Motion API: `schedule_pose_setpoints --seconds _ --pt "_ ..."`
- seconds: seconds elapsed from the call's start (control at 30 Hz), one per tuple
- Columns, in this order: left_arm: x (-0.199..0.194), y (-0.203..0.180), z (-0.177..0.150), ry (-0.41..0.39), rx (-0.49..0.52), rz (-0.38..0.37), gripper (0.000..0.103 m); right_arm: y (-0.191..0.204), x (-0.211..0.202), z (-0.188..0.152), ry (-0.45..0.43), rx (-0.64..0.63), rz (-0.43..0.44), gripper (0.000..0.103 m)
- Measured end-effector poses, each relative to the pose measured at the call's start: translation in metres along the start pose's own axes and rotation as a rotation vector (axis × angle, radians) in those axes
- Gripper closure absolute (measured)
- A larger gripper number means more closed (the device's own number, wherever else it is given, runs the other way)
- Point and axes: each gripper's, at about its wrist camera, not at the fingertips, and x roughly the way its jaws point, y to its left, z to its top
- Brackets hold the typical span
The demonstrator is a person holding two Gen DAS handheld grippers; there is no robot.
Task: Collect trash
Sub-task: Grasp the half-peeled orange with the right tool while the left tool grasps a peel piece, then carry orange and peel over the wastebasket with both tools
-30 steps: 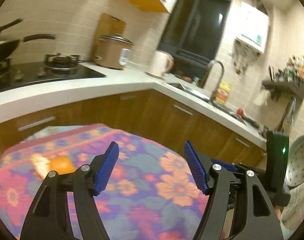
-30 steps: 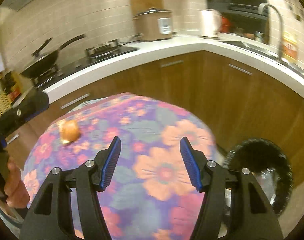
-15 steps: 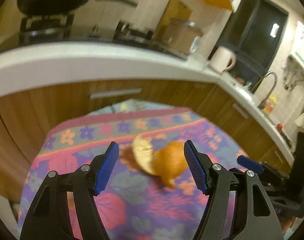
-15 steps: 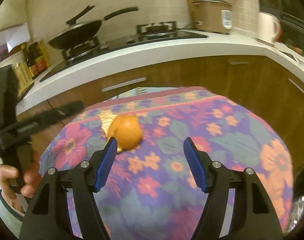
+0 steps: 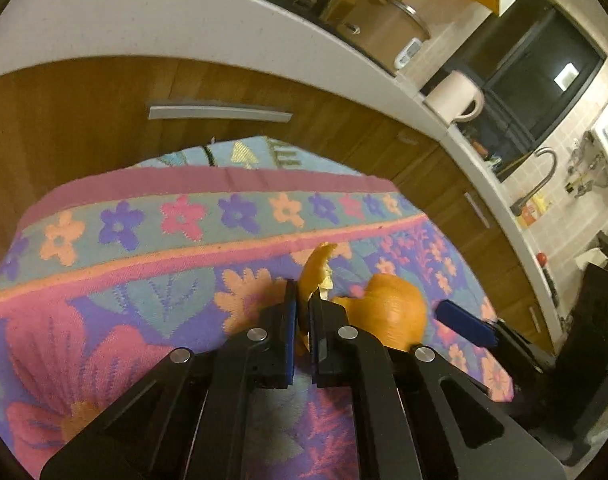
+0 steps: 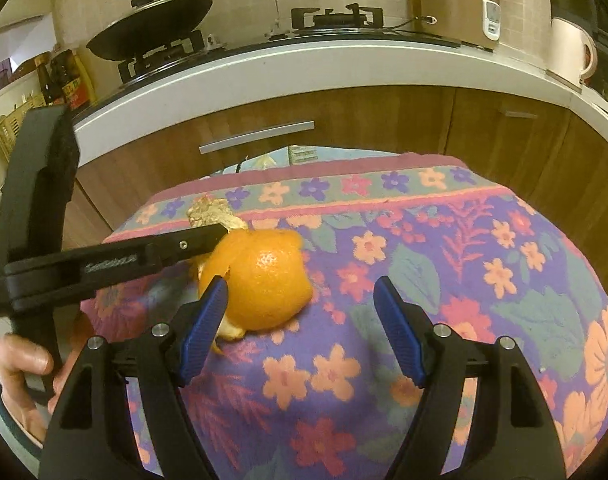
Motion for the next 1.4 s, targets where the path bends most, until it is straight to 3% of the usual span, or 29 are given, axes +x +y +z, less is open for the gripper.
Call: schedule_pose_setpoints --seconds 0.07,0.1,0.13,0.23,0.47,1.0,1.4 --pt "-0.002 0.0 -0.002 -0.008 -0.002 -0.002 0.1 0.004 0.008 0.003 0.022 -0.018 0.013 0.032" --pt "-0.003 0.001 -0.003 -0.015 -0.002 -0.01 0.1 0.006 0.012 0.003 0.039 -0.029 0.017 0.039" --pt "-0.004 0.0 -0.003 -0.024 -0.001 -0.019 0.1 0.006 0.014 0.003 0.055 -0.035 0.03 0.064" --pt "-0.011 0.002 -0.004 -0.049 -0.015 -0.042 0.1 -0.003 0.007 -0.001 0.039 0.006 0.051 0.076" --pt "-0.017 -0.002 -0.007 -0.043 -0.014 -0.092 0.101 -0.04 -0.018 -0.018 0.0 0.173 0.125 0.076" --pt "-0.037 -0.068 -0.041 -0.023 0.16 -0.169 0.101 -0.068 -0.098 -0.05 -0.075 0.195 0.133 0.076" --pt "-0.047 -0.158 -0.067 -0.03 0.327 -0.25 0.101 -0.121 -0.183 -0.087 -0.2 0.228 0.034 0.076"
